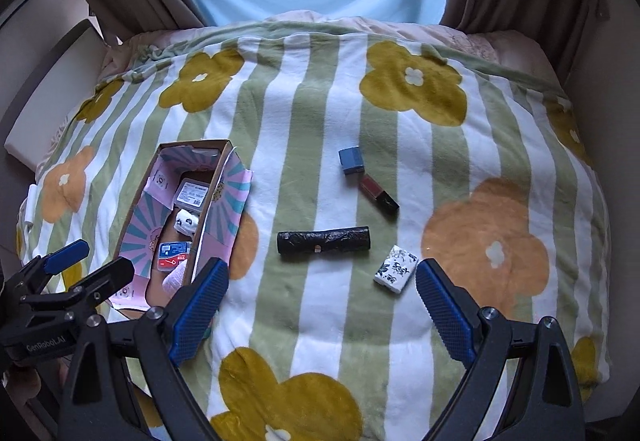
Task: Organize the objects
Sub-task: 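Withdraw both grippers from the box toward the black bag and tissue pack, then grasp the black rolled bag with the left gripper while the right grasps the tissue pack, then carry the black bag with the left gripper while the right carries the tissue pack over the cardboard box, then open both grippers to drop the bag and tissue pack into the box, then withdraw both grippers from the box toward the blue cube and lipstick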
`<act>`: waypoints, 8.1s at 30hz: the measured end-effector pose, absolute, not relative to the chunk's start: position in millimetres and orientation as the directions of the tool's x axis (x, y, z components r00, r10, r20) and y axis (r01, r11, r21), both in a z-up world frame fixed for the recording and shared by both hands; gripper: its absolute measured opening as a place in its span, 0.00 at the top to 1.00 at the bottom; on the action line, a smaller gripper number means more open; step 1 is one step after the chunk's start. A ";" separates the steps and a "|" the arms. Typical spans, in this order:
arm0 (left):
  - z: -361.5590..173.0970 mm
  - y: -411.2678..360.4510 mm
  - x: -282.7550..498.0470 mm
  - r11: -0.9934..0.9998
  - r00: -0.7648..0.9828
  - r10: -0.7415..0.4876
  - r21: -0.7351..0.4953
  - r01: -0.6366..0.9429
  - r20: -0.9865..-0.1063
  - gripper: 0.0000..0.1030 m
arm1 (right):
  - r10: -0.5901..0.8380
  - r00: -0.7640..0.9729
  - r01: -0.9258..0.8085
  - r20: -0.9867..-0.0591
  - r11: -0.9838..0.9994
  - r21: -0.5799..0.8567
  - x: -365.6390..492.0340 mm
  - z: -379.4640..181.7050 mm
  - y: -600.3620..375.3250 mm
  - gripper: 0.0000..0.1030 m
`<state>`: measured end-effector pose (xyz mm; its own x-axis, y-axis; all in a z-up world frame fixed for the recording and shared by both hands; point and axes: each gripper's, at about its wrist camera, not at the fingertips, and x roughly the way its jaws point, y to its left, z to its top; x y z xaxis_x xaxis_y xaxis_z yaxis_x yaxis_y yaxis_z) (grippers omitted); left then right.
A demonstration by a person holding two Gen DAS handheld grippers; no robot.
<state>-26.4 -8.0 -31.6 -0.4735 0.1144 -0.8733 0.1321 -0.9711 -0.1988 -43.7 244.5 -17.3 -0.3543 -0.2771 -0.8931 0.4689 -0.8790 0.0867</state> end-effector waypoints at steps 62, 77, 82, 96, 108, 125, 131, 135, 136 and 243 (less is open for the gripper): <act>-284.4 177.8 -189.0 -0.803 -0.123 0.093 -0.001 -0.596 -0.988 0.31 | -0.390 0.040 0.952 -0.920 -0.266 0.154 -150.2 -267.8 302.3 0.09; -279.8 170.1 -191.9 -0.713 -0.089 0.096 -0.006 -0.702 -0.991 0.64 | -0.368 0.069 0.950 -0.927 -0.259 0.174 -148.7 -272.0 291.8 0.43; -269.4 164.0 -187.6 -0.713 -0.088 0.110 -0.016 -0.701 -0.990 0.65 | -0.364 0.042 0.936 -0.931 -0.312 0.164 -147.6 -259.6 296.8 0.43; -196.1 142.0 -145.0 -0.792 -0.178 0.155 -0.015 -0.610 -0.972 0.65 | -0.357 -0.112 0.819 -0.927 -0.562 0.118 -134.9 -169.7 323.9 0.43; -113.8 125.6 -104.7 -0.950 -0.321 0.207 -0.111 -0.292 -0.924 0.65 | -0.304 -0.262 0.620 -0.916 -0.780 0.081 -100.4 -90.6 311.5 0.43; -78.2 69.2 -49.8 -0.970 -0.405 0.197 -0.237 0.052 -0.893 0.65 | -0.257 -0.315 0.479 -0.913 -0.874 0.081 -56.7 -62.3 280.8 0.43; -66.6 40.2 -39.5 -0.969 -0.435 0.170 -0.230 0.089 -0.884 0.65 | -0.283 -0.315 0.528 -0.906 -0.846 0.081 -53.2 -54.8 245.0 0.43; -55.2 6.9 -32.1 -0.965 -0.467 0.141 -0.227 0.134 -0.873 0.65 | -0.311 -0.318 0.571 -0.896 -0.817 0.081 -50.1 -47.4 211.1 0.43; -53.2 -2.2 -30.5 -0.964 -0.471 0.132 -0.224 0.145 -0.872 0.65 | -0.319 -0.315 0.582 -0.894 -0.809 0.084 -49.8 -46.0 201.8 0.43; -44.4 21.5 -83.0 -0.983 -0.486 0.044 -0.124 0.133 -0.873 0.00 | -0.333 -0.440 0.630 -0.834 -0.776 -0.023 -86.9 -37.7 260.0 0.01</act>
